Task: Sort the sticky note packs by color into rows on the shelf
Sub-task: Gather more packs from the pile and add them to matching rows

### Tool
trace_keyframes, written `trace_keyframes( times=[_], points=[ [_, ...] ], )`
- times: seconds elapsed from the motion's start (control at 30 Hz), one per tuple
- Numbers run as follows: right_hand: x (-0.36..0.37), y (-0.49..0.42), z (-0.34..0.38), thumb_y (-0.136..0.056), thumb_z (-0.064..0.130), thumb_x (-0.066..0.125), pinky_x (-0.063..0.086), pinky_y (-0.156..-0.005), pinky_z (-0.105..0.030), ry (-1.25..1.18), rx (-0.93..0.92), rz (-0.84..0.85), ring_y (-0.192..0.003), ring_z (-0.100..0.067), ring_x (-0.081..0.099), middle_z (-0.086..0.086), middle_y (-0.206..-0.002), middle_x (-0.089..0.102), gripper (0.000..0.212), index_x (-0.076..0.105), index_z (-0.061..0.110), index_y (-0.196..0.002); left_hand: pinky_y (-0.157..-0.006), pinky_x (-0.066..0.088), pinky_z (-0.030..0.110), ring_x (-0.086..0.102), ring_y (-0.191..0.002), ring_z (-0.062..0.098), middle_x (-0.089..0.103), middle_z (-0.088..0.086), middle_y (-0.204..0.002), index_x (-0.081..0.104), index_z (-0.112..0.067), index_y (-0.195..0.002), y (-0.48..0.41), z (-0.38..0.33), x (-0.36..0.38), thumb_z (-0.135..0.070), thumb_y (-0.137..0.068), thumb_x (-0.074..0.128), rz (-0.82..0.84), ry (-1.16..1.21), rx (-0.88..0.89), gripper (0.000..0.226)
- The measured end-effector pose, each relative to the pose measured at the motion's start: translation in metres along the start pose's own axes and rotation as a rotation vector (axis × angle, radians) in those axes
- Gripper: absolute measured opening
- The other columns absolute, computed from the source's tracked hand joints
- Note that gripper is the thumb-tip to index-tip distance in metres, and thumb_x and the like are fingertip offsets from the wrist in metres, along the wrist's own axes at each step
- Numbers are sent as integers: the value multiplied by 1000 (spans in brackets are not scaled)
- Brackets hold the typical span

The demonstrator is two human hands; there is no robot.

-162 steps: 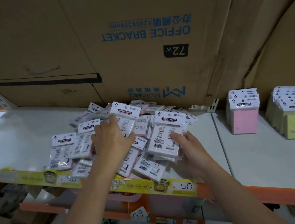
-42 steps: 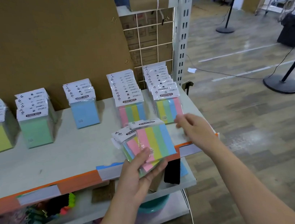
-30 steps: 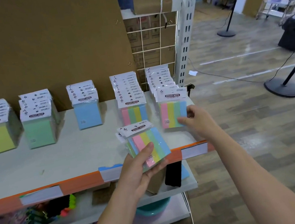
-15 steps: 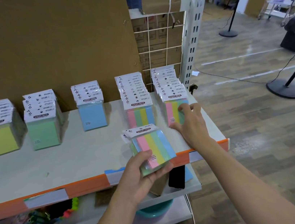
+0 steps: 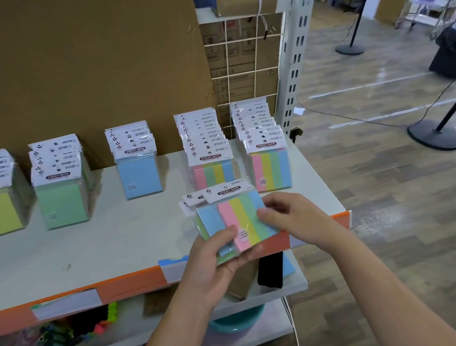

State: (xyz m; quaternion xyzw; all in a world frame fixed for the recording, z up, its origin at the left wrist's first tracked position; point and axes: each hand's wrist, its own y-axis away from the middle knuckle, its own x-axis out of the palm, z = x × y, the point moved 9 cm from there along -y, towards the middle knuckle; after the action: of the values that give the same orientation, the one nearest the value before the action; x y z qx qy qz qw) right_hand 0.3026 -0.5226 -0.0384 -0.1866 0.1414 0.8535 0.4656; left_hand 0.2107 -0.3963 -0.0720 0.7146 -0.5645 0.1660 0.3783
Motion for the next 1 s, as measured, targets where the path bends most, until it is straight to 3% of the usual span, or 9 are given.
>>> trace_keyframes(
  times=[0.1, 0.2, 0.27, 0.4, 0.53, 0.6, 0.73, 1.0],
  points=[
    [4, 3, 0, -86, 31, 75, 56, -83, -34, -50, -3, 41, -94, -22, 67, 5, -99, 74, 14, 69, 36, -98, -65, 60, 38, 73, -96, 33, 73, 18, -111, 63, -8, -120, 1, -3, -2, -11, -75, 70, -32, -69, 31, 46],
    [-16, -3, -8, -84, 25, 77, 50, -65, -18, -91, 7, -114, -67, -9, 59, 16, -75, 68, 14, 69, 37, -83, -64, 61, 38, 73, -94, 31, 74, 15, -108, 63, -8, -118, 3, -6, -7, -14, -73, 72, -69, -64, 28, 46],
    [-37, -12, -21, -85, 21, 76, 42, -60, -15, -67, 37, -250, -61, -3, 51, 18, -68, 61, 20, 65, 36, -75, -62, 61, 40, 73, -92, 34, 74, 17, -106, 61, -5, -120, 4, -7, -10, -13, -74, 71, -79, -28, 6, 48],
    [-67, -33, -42, -88, 24, 72, 36, -60, -17, 118, 150, -419, -76, -10, 53, 10, -87, 61, 14, 61, 22, -95, -65, 60, 46, 70, -99, 44, 71, 24, -112, 54, -2, -125, 7, -4, -8, -6, -74, 63, -8, 69, -41, 52],
    [-71, -33, -46, -86, 28, 75, 37, -76, -29, 198, 198, -540, -93, -16, 51, 0, -106, 54, 48, 50, 14, -124, -71, 59, 53, 69, -99, 46, 70, 26, -109, 54, 0, -121, 10, -1, -3, -1, -73, 56, 84, 131, -57, 48],
    [-68, -25, -41, -83, 28, 77, 34, -78, -30, 261, 154, -611, -92, -14, 45, 0, -111, 46, 53, 45, 16, -123, -73, 59, 55, 69, -99, 45, 71, 25, -109, 57, 0, -119, 9, -1, -3, 0, -73, 56, 92, 113, -50, 45],
    [-48, -30, -35, -83, 31, 77, 36, -73, -30, 462, 80, -495, -85, -18, 48, 1, -101, 42, 39, 47, 18, -103, -76, 59, 55, 68, -104, 44, 69, 22, -117, 58, -2, -122, 9, -1, -5, 8, -76, 62, 102, 43, -29, 48],
    [-38, -29, -19, -92, 29, 66, 39, -76, -26, 485, 63, -479, -89, -19, 53, -1, -103, 47, 27, 56, 12, -110, -74, 60, 46, 69, -104, 37, 71, 16, -118, 58, -6, -125, 12, -6, -14, 4, -76, 72, 55, -119, 40, 51]
  ],
)
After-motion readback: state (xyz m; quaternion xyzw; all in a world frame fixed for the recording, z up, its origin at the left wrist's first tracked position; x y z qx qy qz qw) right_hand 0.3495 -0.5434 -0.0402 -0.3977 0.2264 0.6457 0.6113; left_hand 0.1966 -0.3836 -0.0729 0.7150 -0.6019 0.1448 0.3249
